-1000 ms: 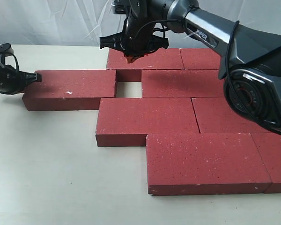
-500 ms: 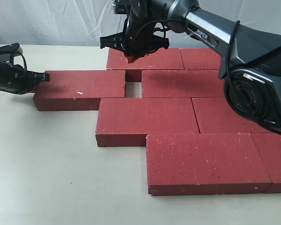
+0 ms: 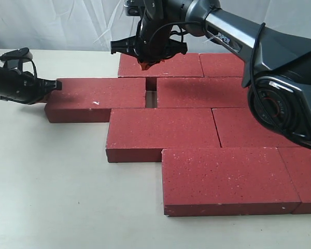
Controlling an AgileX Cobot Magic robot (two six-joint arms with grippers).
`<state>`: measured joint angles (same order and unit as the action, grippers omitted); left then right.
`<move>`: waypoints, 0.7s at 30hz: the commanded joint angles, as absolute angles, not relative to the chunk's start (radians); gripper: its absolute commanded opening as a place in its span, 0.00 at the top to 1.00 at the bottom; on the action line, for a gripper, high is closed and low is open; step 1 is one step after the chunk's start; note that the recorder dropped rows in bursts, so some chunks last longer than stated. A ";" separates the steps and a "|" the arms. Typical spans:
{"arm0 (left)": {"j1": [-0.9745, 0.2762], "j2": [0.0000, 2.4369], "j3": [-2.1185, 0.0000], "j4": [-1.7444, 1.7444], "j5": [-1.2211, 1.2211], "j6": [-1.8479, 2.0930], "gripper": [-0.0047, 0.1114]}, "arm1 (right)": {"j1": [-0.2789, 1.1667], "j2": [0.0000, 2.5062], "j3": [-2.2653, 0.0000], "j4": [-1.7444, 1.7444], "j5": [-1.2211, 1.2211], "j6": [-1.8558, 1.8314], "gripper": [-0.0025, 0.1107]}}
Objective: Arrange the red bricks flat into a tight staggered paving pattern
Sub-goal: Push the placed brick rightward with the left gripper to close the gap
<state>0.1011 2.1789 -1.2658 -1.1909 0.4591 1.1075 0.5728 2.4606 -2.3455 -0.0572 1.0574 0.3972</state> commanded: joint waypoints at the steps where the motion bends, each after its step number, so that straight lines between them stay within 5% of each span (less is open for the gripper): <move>1: 0.084 2.182 -1.267 -1.204 0.473 1.115 0.96 | 0.569 2.446 -2.348 -0.061 1.058 0.395 0.98; 21: 0.036 2.182 -1.269 -1.241 0.463 1.139 0.96 | 0.569 2.446 -2.348 -0.061 1.069 0.395 0.98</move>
